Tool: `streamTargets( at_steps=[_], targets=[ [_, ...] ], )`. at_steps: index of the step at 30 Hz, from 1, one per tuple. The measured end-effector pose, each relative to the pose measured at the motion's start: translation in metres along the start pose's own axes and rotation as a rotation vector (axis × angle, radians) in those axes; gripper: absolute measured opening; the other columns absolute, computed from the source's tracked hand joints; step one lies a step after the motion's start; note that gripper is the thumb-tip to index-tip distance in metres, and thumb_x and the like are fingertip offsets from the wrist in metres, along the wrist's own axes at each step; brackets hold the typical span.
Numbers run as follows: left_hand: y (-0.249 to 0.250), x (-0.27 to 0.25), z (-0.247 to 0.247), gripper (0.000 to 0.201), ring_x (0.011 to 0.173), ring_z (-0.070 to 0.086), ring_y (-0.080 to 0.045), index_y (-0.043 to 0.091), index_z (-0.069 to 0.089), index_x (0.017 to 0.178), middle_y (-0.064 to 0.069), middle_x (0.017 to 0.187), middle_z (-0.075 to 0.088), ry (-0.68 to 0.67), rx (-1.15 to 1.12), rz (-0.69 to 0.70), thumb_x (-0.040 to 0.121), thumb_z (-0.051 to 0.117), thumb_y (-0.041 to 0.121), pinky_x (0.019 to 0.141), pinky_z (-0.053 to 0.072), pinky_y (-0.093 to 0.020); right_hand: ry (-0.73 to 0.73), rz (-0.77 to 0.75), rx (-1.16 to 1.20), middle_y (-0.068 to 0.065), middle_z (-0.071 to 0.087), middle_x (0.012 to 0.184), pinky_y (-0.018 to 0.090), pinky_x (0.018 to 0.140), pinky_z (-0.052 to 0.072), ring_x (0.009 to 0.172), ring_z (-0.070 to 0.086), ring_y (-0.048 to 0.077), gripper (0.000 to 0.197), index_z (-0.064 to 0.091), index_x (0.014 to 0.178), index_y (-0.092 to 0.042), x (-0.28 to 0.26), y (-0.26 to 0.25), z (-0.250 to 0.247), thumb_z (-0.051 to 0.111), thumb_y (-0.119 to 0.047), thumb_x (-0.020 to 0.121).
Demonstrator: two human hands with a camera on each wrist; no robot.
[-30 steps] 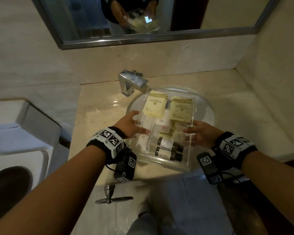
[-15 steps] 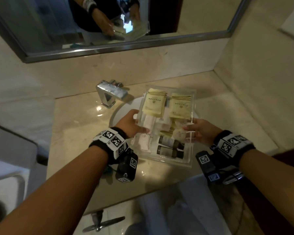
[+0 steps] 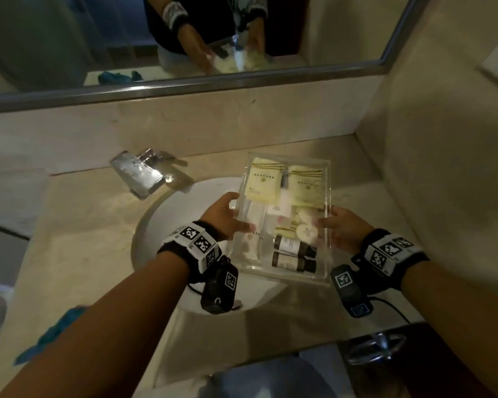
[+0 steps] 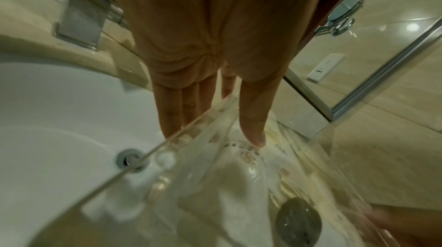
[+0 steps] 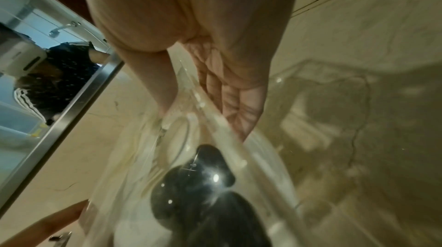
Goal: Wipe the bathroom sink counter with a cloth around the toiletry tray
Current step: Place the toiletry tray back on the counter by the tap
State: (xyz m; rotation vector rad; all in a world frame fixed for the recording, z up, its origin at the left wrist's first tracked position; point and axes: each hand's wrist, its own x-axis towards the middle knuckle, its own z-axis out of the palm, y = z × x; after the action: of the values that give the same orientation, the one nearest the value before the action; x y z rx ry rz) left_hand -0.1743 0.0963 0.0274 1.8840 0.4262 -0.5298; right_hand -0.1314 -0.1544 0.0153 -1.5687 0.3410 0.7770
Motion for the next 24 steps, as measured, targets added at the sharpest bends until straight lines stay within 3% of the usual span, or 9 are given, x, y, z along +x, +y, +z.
streamTargets(
  at_steps=[3, 6, 8, 10, 17, 24],
  targets=[
    [0.012, 0.018, 0.022, 0.074, 0.097, 0.065, -0.031, 0.021, 0.039, 0.132, -0.009, 0.112, 0.061, 0.02, -0.034, -0.042, 0.072, 0.079, 0.005, 0.08, 0.055, -0.053, 0.04, -0.001, -0.017, 0.013, 0.063, 0.11, 0.044, 0.069, 0.055, 0.087, 0.067, 0.03, 0.04, 0.047, 0.124, -0.01, 0.019, -0.006, -0.025, 0.059, -0.002, 0.086],
    [0.019, 0.033, 0.039, 0.073, 0.097, 0.065, -0.031, 0.02, 0.039, 0.133, -0.003, 0.102, 0.061, 0.042, -0.074, -0.077, 0.073, 0.078, 0.005, 0.082, 0.055, -0.051, 0.085, -0.022, 0.018, 0.014, 0.06, 0.12, 0.044, 0.067, 0.056, 0.092, 0.066, 0.033, 0.04, 0.046, 0.12, -0.016, 0.036, -0.01, -0.044, 0.06, -0.001, 0.085],
    [0.021, 0.043, 0.047, 0.073, 0.098, 0.065, -0.03, 0.02, 0.039, 0.135, -0.008, 0.111, 0.063, 0.043, -0.098, -0.091, 0.074, 0.078, 0.006, 0.083, 0.055, -0.049, 0.085, -0.03, 0.025, 0.012, 0.059, 0.117, 0.035, 0.055, 0.056, 0.088, 0.066, 0.03, 0.036, 0.048, 0.115, -0.019, 0.043, -0.012, -0.052, 0.057, 0.0, 0.087],
    [0.024, 0.051, 0.054, 0.074, 0.1, 0.065, -0.03, 0.02, 0.039, 0.136, -0.012, 0.118, 0.062, 0.047, -0.114, -0.098, 0.074, 0.078, 0.006, 0.083, 0.056, -0.047, 0.101, -0.029, 0.031, 0.011, 0.06, 0.115, 0.028, 0.047, 0.054, 0.084, 0.067, 0.027, 0.039, 0.046, 0.122, -0.017, 0.048, -0.013, -0.059, 0.057, -0.001, 0.088],
    [0.03, 0.074, 0.061, 0.084, 0.101, 0.064, -0.03, 0.022, 0.036, 0.138, -0.015, 0.128, 0.057, 0.033, -0.123, -0.113, 0.069, 0.083, 0.01, 0.082, 0.056, -0.05, 0.151, -0.023, -0.02, 0.012, 0.059, 0.121, 0.033, 0.055, 0.053, 0.086, 0.067, 0.027, 0.049, 0.04, 0.132, -0.019, 0.066, -0.015, -0.072, 0.058, -0.007, 0.089],
    [0.033, 0.092, 0.068, 0.081, 0.1, 0.064, -0.031, 0.023, 0.035, 0.138, -0.012, 0.123, 0.058, 0.003, -0.116, -0.101, 0.072, 0.081, 0.009, 0.081, 0.056, -0.051, 0.167, -0.011, -0.04, 0.016, 0.052, 0.13, 0.031, 0.049, 0.054, 0.093, 0.063, 0.033, 0.044, 0.038, 0.132, -0.017, 0.076, -0.019, -0.079, 0.051, -0.004, 0.093]
  ],
)
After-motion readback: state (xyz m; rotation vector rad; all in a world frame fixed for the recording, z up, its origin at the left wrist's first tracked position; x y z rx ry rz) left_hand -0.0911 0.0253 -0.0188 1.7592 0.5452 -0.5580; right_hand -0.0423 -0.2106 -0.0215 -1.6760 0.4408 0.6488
